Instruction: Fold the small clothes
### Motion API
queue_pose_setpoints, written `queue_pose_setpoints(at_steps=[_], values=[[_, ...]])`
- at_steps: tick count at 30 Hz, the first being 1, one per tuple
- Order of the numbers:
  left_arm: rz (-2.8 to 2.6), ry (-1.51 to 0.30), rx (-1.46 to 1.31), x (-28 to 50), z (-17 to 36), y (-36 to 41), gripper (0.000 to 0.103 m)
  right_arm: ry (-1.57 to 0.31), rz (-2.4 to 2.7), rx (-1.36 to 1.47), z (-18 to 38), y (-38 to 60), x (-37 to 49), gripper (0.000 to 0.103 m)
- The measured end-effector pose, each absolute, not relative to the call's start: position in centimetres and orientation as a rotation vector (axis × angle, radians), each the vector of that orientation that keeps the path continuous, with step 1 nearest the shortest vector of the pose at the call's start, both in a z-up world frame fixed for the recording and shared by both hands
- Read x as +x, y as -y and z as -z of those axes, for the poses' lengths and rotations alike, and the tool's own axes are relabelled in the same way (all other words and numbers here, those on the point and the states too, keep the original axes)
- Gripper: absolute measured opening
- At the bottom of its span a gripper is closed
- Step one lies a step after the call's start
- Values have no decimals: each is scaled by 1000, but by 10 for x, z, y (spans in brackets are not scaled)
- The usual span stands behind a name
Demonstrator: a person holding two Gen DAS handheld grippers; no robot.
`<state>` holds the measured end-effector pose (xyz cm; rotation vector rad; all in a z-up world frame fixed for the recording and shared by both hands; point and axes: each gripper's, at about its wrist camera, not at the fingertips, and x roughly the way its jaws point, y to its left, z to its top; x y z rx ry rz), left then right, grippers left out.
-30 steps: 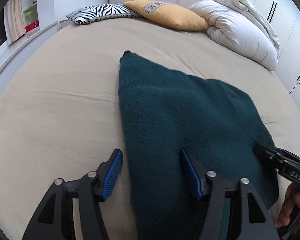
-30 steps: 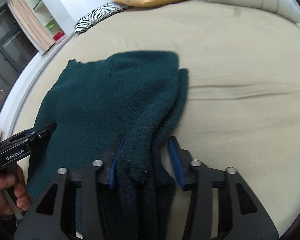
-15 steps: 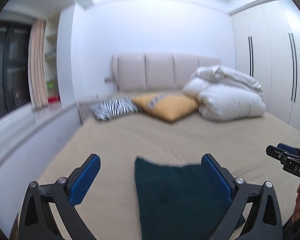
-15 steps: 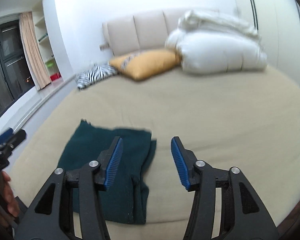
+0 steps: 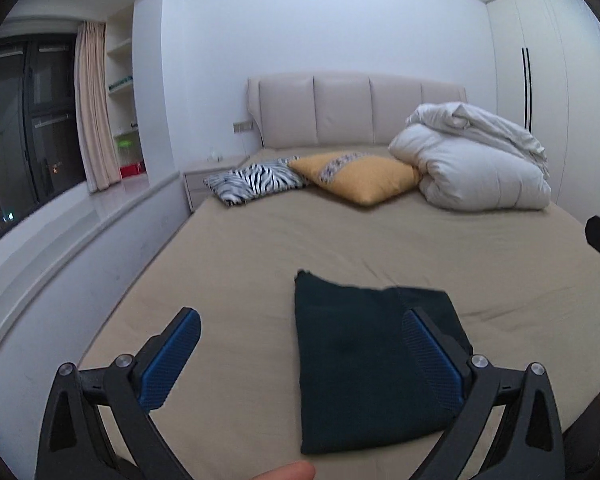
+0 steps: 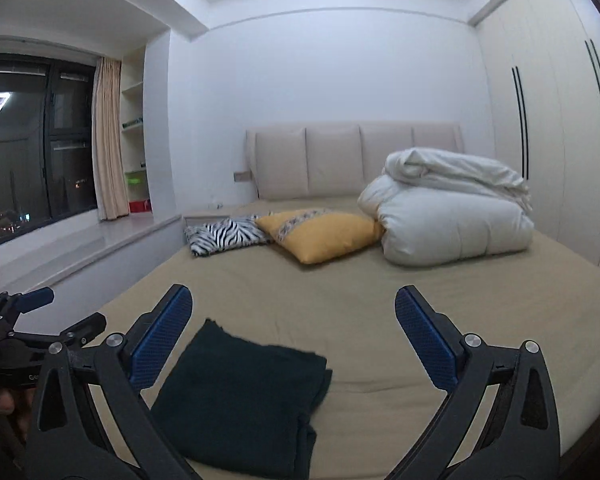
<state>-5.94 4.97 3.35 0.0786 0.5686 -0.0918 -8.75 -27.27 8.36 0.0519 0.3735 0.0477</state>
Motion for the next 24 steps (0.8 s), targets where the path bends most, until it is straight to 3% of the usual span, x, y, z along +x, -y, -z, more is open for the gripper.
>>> queue_pose_setpoints(at_steps=[7,24], values=[[76,-801,-3,-53,30,-60,103,-723,32,148,3,284,-60,103],[56,-876,10,-48,62,-63,103,-838,17,23,68,240,-42,103]])
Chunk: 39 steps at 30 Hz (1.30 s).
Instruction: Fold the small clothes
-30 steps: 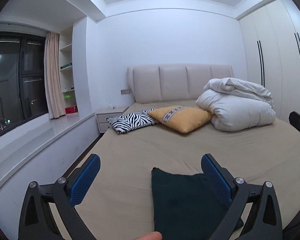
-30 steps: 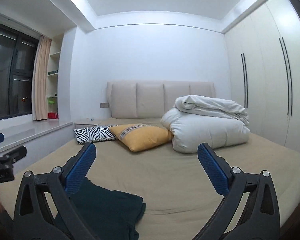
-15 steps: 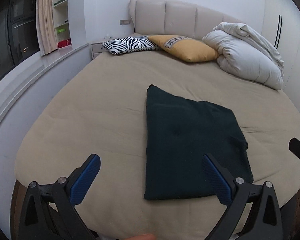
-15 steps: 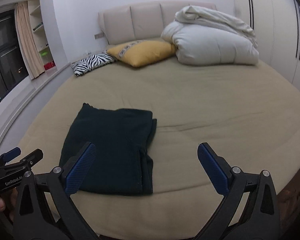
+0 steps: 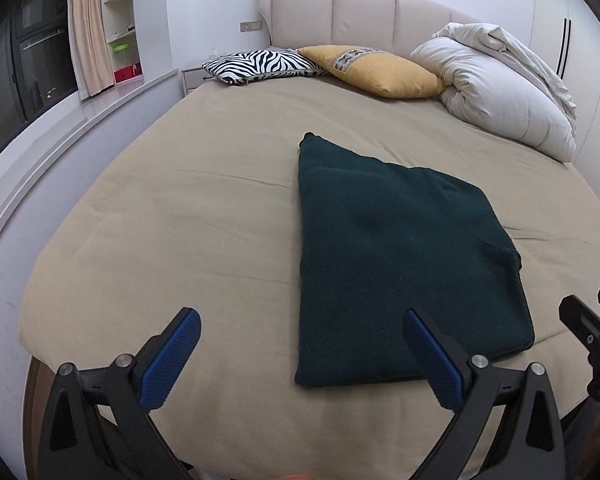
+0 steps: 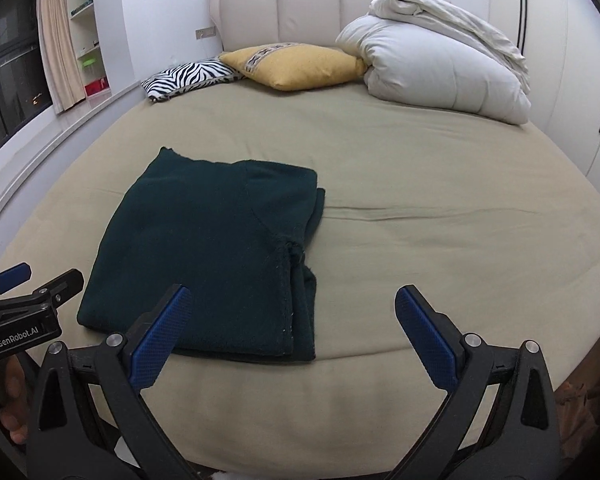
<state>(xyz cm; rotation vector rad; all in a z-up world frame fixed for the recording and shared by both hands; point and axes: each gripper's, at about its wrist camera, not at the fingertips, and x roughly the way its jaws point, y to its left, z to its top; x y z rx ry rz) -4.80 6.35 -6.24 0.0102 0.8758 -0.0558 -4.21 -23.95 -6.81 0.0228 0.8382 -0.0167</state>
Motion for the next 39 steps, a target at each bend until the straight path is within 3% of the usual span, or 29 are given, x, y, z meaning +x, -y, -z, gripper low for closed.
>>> queue_pose_setpoints(at_steps=[39], values=[[43,-878,29,-52,71,-60,103,-918,20,36,90,230,-38,103]])
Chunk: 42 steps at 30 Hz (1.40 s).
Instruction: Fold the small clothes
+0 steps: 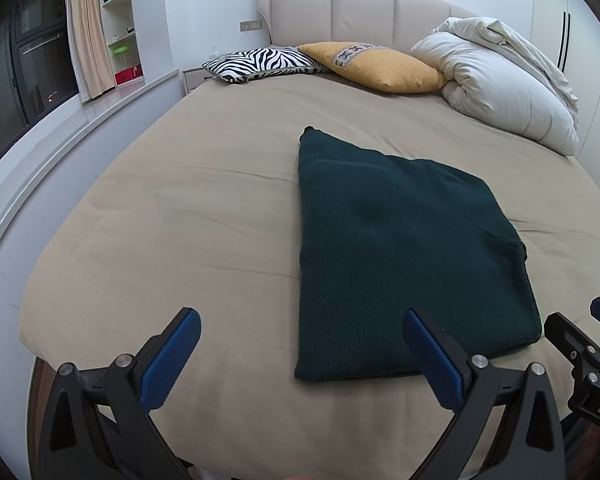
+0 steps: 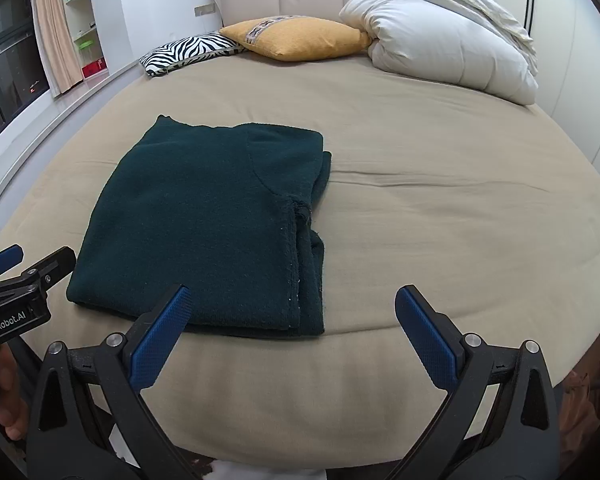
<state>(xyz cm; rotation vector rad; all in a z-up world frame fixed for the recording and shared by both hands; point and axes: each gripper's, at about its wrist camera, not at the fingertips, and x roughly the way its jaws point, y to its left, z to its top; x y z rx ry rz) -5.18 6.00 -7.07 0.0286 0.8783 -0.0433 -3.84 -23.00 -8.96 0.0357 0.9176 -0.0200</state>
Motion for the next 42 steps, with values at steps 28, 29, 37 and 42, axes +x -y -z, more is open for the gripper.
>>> queue_pose_setpoints(at_steps=[28,29,37,42], values=[[44,-880,30,-52,71,-61,103,-920,32,42,90,228,-39,103],[44,-879,30,-52,71,-61,103,-920,31,43,90,228,-39,103],[44,-880,30,-52,71,-61,103,-921,33,42,90,228,-39,103],[44,-881,31,-52,71,-61,103,-922,33,43,90,228,-39,103]])
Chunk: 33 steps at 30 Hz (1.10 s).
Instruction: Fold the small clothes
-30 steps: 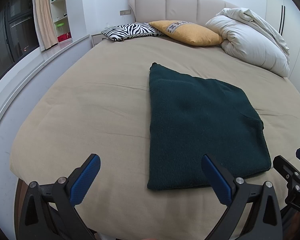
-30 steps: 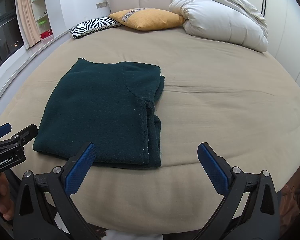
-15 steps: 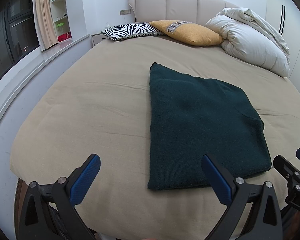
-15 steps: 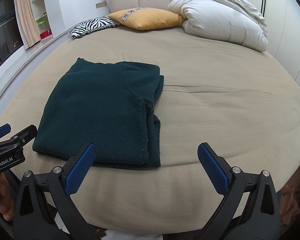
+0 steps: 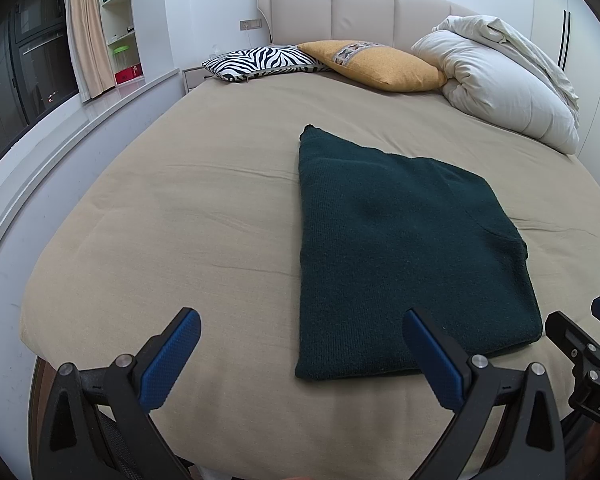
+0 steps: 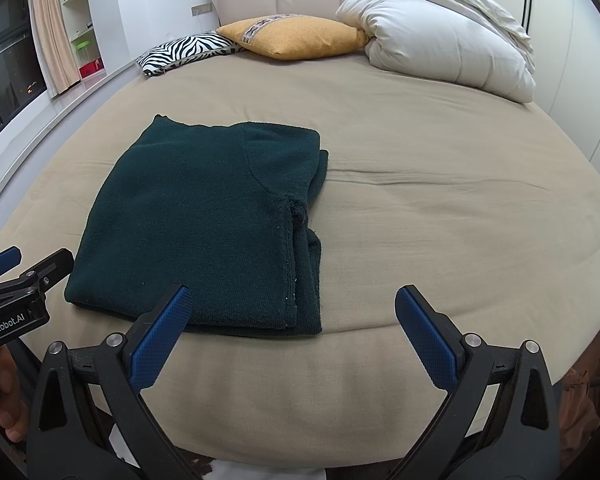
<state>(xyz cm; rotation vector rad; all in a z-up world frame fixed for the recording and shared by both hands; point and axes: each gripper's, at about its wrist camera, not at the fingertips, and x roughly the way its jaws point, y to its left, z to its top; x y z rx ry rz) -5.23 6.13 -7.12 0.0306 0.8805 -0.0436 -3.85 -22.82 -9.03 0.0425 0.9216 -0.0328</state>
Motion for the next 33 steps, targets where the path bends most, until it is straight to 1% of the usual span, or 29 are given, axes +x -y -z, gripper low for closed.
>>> queue_pose_setpoints(at_steps=[33], values=[[45,-882,32,-52,73,-62,103,-925,34,44,92,230,-40,103]])
